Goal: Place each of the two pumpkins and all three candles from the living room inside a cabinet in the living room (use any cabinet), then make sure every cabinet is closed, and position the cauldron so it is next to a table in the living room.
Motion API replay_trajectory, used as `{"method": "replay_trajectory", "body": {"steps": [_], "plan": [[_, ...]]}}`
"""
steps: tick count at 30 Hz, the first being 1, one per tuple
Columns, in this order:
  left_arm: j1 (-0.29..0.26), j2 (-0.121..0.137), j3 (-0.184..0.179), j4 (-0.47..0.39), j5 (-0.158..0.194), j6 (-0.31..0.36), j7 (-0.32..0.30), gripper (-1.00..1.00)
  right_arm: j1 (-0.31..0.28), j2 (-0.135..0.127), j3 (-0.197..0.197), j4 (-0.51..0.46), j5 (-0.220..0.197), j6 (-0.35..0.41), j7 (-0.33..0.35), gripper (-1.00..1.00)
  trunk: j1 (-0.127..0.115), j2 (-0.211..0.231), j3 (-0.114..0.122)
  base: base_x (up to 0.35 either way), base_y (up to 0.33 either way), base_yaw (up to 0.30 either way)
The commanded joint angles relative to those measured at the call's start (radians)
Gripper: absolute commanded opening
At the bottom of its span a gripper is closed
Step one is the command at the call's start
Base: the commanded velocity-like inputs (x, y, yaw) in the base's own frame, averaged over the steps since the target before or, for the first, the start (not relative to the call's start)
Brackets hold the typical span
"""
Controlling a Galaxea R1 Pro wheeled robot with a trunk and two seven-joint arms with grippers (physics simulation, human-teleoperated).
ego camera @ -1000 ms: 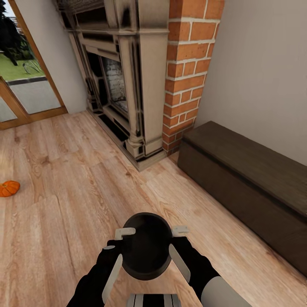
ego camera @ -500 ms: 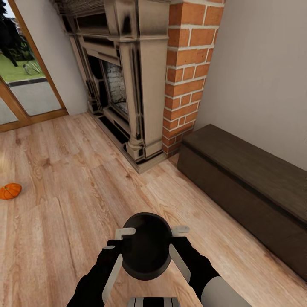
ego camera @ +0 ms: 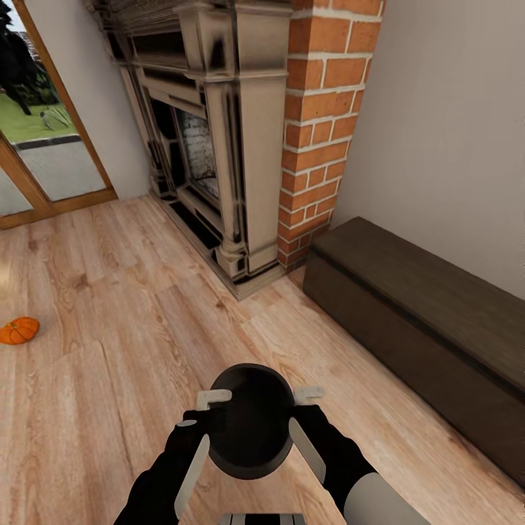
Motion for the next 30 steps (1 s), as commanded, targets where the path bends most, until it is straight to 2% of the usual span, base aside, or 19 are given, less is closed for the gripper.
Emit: {"method": "replay_trajectory", "body": {"steps": [1,7,17,30], "plan": [[0.000,0.000,-0.005,0.001,0.038,-0.001,0.011,-1.00,-0.001,0.000,0.010,-0.003,-0.035,-0.012,-0.006,-1.00,-0.004,0.007,0.003,0.000,0.000,0.000],[0.000,0.000,-0.005,0.001,0.038,-0.001,0.011,-1.00,-0.001,0.000,0.010,-0.003,-0.035,-0.012,-0.006,-1.00,-0.027,0.049,0.021,0.000,0.000,0.000],[0.000,0.000,-0.005,-0.002,0.038,-0.001,0.011,-1.00,-0.001,0.000,0.010,-0.003,-0.035,-0.012,-0.006,-1.00,-0.027,0.049,0.021,0.000,0.000,0.047],[0.000,0.000,-0.005,-0.002,0.038,-0.001,0.011,-1.00,-0.001,0.000,0.010,-0.003,-0.035,-0.012,-0.006,-1.00,-0.027,0.049,0.021,-0.014,0.000,0.252]]}}
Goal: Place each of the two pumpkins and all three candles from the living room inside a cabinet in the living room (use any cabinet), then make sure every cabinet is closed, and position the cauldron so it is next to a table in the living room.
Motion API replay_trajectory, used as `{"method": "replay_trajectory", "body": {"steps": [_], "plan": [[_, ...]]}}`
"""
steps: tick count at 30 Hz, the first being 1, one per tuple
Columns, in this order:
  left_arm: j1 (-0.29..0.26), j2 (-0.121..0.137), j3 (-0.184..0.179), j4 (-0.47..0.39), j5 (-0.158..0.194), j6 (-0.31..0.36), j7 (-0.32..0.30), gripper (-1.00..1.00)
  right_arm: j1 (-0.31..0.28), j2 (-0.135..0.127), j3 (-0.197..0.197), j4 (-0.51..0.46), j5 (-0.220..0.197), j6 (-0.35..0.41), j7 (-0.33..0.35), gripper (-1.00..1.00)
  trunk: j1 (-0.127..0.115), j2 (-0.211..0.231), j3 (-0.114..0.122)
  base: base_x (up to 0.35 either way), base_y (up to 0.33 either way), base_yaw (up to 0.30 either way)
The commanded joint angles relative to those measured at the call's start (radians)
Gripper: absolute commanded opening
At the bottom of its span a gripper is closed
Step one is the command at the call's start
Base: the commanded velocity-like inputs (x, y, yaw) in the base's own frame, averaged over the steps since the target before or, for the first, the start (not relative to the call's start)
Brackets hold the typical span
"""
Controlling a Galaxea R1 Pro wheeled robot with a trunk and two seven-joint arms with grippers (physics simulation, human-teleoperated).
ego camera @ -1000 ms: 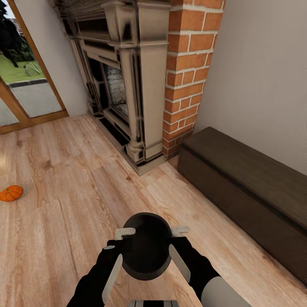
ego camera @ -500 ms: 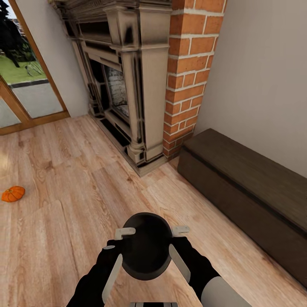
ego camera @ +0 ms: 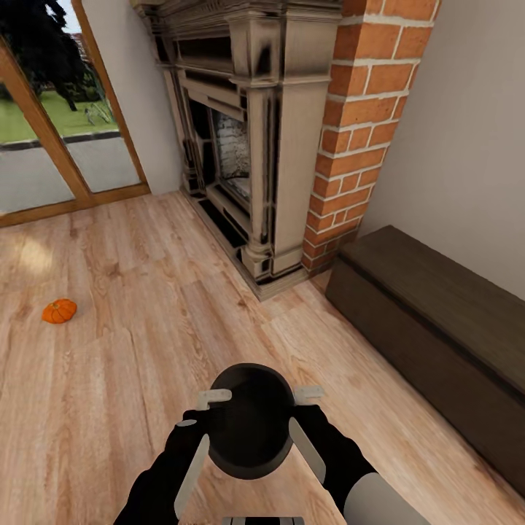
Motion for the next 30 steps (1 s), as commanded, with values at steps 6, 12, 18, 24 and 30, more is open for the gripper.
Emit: {"method": "replay_trajectory", "body": {"steps": [6,12,18,24,30], "plan": [[-0.001,0.000,-0.005,0.001,0.039,-0.002,0.011,-1.00,-0.001,0.000,0.009,-0.003,-0.034,-0.011,-0.007,-1.00,0.000,0.000,-0.001,-0.071,0.000,0.286],[-0.001,0.000,-0.005,0.001,0.039,-0.002,0.011,-1.00,-0.001,0.000,0.009,-0.003,-0.034,-0.011,-0.007,-1.00,0.000,0.000,-0.001,-0.009,0.000,0.287],[-0.001,0.000,-0.005,0.001,0.039,-0.002,0.011,-1.00,-0.001,0.000,0.009,-0.003,-0.034,-0.011,-0.006,-1.00,0.000,0.000,-0.001,0.000,0.000,0.287],[-0.001,0.000,-0.005,0.001,0.039,-0.002,0.011,-1.00,-0.001,0.000,0.010,-0.003,-0.034,-0.011,-0.007,-1.00,0.000,0.000,-0.001,0.000,0.000,0.287],[-0.001,0.000,-0.005,0.001,0.039,-0.002,0.011,-1.00,-0.001,0.000,0.056,-0.003,-0.034,-0.013,-0.008,-1.00,0.000,0.000,-0.001,0.000,0.000,0.287]]}}
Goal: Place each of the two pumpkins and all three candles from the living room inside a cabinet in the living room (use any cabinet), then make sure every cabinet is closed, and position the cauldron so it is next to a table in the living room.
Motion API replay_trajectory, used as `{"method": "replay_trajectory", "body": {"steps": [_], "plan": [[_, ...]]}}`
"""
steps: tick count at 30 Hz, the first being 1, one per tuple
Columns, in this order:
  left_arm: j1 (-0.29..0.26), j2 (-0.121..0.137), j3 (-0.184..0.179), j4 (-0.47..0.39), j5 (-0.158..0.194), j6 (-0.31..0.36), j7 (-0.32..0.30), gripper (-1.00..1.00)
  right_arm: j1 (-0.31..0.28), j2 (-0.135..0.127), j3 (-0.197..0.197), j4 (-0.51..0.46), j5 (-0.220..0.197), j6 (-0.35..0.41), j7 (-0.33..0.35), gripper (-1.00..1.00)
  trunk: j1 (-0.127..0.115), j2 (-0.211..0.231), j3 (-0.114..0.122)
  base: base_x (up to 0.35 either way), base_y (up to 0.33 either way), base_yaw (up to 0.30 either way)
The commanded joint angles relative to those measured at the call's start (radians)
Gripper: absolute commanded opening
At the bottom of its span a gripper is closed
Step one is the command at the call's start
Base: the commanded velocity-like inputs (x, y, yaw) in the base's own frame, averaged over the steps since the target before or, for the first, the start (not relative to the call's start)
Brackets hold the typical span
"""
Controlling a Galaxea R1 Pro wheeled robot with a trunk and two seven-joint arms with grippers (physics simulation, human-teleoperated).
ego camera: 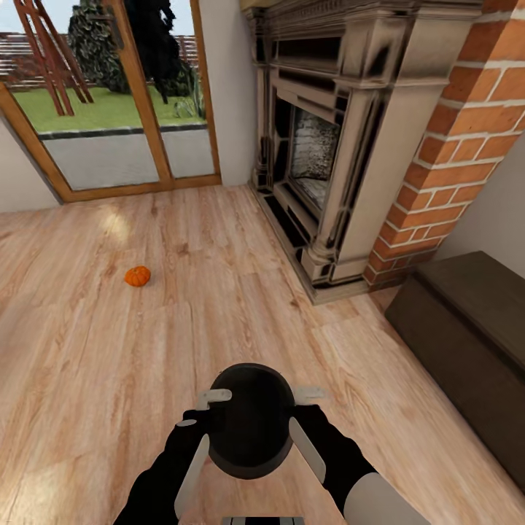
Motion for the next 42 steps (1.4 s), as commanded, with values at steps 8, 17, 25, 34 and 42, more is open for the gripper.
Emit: {"method": "replay_trajectory", "body": {"steps": [8,17,25,34,42], "plan": [[-0.001,0.000,-0.005,0.001,0.040,-0.001,0.011,-1.00,0.000,0.000,0.079,-0.004,-0.030,-0.011,-0.007,-1.00,0.000,0.000,-0.001,0.000,0.000,0.287],[-0.001,0.000,-0.005,0.001,0.040,-0.001,0.011,-1.00,0.000,0.000,0.079,-0.004,-0.030,-0.012,-0.007,-1.00,0.000,0.000,-0.001,0.000,0.000,0.287],[-0.001,0.000,-0.005,0.001,0.040,-0.001,0.011,-1.00,0.000,0.000,0.079,-0.004,-0.030,-0.012,-0.007,-1.00,0.000,0.000,-0.001,0.000,0.000,0.287],[-0.001,0.000,-0.005,0.001,0.040,-0.001,0.011,-1.00,0.000,0.000,0.079,-0.004,-0.030,-0.012,-0.007,-1.00,0.000,0.000,-0.001,0.000,0.000,0.287],[-0.001,0.000,-0.005,0.001,0.040,-0.001,0.011,-1.00,0.000,0.000,0.079,-0.004,-0.030,-0.012,-0.007,-1.00,0.000,0.000,-0.001,0.000,0.000,0.287]]}}
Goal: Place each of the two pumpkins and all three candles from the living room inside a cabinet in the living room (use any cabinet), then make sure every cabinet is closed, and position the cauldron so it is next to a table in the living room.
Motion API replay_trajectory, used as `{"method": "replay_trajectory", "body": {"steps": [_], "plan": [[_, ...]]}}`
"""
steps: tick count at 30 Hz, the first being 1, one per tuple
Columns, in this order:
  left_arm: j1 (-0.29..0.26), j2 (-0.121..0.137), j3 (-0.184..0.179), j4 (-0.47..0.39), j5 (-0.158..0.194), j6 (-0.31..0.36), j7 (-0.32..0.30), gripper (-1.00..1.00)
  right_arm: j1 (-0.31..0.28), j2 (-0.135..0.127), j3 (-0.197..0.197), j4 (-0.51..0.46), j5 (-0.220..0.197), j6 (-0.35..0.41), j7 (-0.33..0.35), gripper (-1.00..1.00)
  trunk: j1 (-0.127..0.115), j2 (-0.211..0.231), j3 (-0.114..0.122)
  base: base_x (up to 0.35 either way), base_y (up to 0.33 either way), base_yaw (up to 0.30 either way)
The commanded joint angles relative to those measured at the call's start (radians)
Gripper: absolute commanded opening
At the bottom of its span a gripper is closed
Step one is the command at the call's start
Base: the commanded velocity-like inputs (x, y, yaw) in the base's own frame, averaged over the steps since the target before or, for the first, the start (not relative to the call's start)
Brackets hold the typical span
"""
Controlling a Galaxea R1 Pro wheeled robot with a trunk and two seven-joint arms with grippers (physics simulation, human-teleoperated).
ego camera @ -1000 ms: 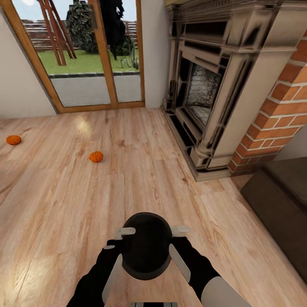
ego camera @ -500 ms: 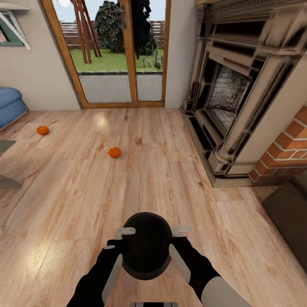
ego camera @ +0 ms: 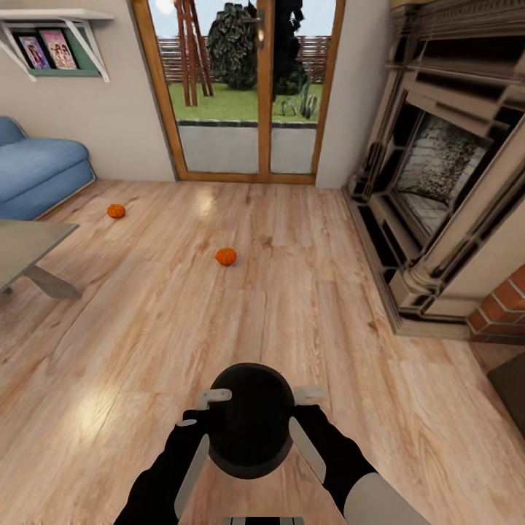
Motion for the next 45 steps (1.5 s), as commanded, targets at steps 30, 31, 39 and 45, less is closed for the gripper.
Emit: {"method": "replay_trajectory", "body": {"steps": [30,31,39,45], "plan": [[-0.001,0.000,-0.005,0.001,0.040,-0.001,0.011,-1.00,-0.001,0.000,0.079,-0.004,-0.028,-0.011,-0.006,-1.00,0.000,0.000,-0.001,0.000,0.000,0.287],[-0.001,0.000,-0.005,0.001,0.040,-0.001,0.011,-1.00,-0.001,0.000,0.079,-0.004,-0.028,-0.011,-0.006,-1.00,0.000,0.000,-0.001,0.000,0.000,0.287],[-0.001,0.000,-0.005,0.001,0.040,-0.001,0.011,-1.00,-0.001,0.000,0.079,-0.004,-0.028,-0.011,-0.006,-1.00,0.000,0.000,-0.001,0.000,0.000,0.287],[-0.001,0.000,-0.005,0.001,0.040,-0.001,0.011,-1.00,-0.001,0.000,0.079,-0.004,-0.028,-0.011,-0.006,-1.00,0.000,0.000,-0.001,0.000,0.000,0.287]]}}
